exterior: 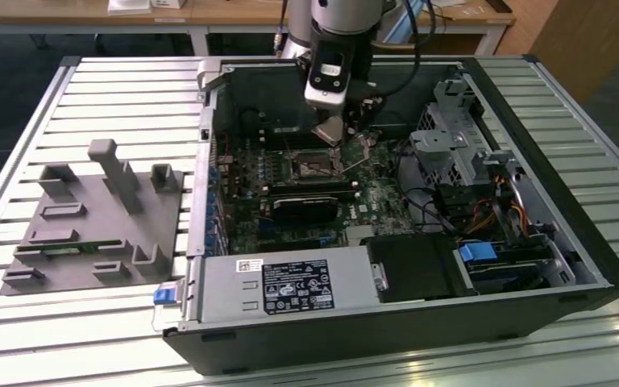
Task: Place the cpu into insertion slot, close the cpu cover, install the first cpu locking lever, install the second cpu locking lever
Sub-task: 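Place the cpu into insertion slot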
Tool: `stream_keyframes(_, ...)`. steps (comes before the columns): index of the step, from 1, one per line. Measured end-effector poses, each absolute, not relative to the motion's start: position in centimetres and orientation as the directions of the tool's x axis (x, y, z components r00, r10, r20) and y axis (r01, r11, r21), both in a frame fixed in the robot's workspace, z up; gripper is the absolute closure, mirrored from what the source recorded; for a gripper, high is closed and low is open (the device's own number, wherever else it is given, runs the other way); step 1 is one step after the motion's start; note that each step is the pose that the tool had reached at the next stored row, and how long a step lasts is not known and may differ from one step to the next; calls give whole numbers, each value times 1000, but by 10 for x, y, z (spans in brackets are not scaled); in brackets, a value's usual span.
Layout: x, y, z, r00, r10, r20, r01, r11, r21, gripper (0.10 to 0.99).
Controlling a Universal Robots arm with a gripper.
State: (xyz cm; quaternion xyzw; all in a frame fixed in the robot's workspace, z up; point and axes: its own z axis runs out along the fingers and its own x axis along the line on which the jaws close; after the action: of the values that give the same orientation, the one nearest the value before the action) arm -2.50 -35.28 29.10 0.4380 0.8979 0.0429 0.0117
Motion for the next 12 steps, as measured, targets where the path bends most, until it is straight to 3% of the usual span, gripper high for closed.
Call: stream_keyframes(12, -25, -353, 287, -430, 903, 16, 900, 427, 87, 545)
